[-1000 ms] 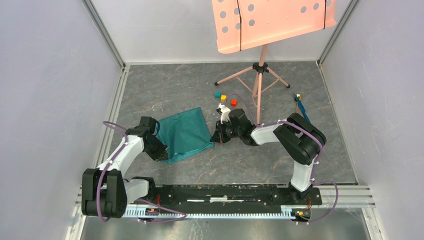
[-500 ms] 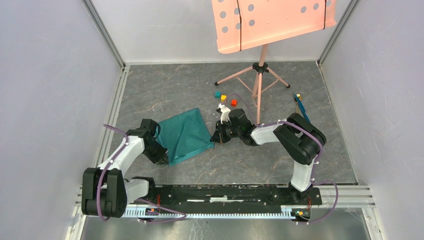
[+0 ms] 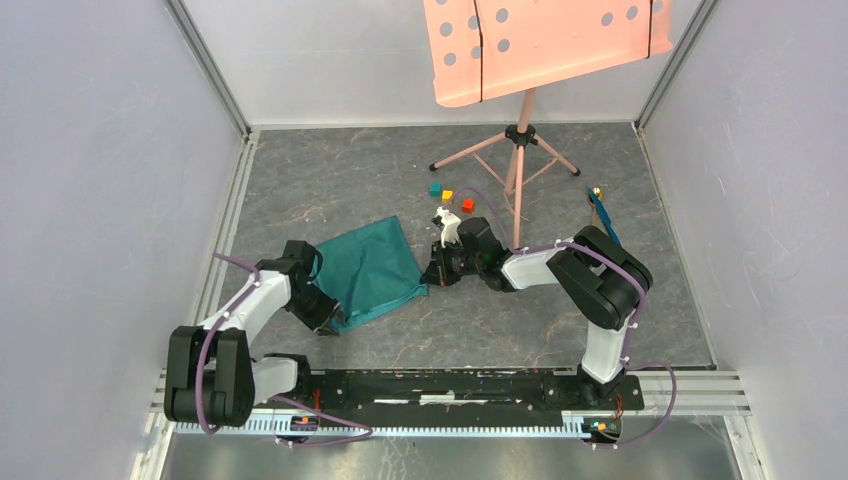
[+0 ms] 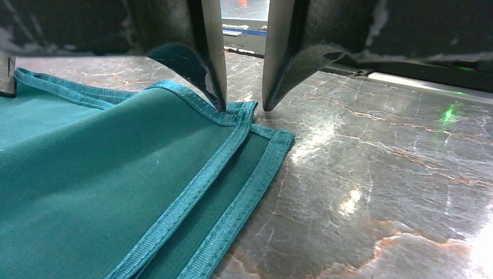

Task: Fold the napkin into a case and place the utensils inside
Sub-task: Smooth out the lower triangle-folded napkin at the center of the board.

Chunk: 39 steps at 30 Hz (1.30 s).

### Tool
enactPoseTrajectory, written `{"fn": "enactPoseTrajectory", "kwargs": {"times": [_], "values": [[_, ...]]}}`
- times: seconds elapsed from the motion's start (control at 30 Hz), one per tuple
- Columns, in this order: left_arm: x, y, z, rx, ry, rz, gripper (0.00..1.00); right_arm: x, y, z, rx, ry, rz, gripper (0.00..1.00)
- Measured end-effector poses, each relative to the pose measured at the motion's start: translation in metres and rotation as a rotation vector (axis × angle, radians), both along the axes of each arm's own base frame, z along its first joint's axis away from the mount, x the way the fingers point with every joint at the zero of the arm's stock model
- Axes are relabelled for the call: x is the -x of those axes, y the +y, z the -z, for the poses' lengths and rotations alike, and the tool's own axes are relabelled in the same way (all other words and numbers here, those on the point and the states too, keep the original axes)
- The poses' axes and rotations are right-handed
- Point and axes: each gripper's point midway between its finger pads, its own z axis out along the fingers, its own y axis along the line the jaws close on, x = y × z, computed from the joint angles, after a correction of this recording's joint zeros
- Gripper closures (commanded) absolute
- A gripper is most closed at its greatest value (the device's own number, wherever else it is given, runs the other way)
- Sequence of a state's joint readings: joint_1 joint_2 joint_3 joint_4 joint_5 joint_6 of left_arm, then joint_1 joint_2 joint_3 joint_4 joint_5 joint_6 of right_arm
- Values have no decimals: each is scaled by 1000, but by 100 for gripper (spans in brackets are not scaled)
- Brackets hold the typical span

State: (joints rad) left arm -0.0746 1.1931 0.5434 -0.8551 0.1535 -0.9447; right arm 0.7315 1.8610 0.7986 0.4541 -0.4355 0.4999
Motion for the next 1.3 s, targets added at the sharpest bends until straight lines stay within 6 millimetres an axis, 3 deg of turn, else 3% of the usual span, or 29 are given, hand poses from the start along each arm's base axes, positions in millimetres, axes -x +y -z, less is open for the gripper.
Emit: {"fn": "enactPoseTrajectory", "kwargs": {"times": [0.23, 0.73, 1.0, 1.17, 1.3], "values": [[1, 3, 4, -16, 11, -2, 97, 0, 0, 0, 0, 0, 0, 93], [-17, 20, -19, -117, -79, -9, 98, 5, 1, -7, -7, -7, -28, 55], [-13, 33, -17, -190, -48, -12, 98, 21, 9, -22, -10, -48, -98, 51], [-9, 38, -11, -221, -9, -10, 83, 30, 10, -19, 32, -67, -141, 53], [-7, 33, -13, -193, -8, -9, 63, 32, 15, -20, 53, -91, -163, 53]]}}
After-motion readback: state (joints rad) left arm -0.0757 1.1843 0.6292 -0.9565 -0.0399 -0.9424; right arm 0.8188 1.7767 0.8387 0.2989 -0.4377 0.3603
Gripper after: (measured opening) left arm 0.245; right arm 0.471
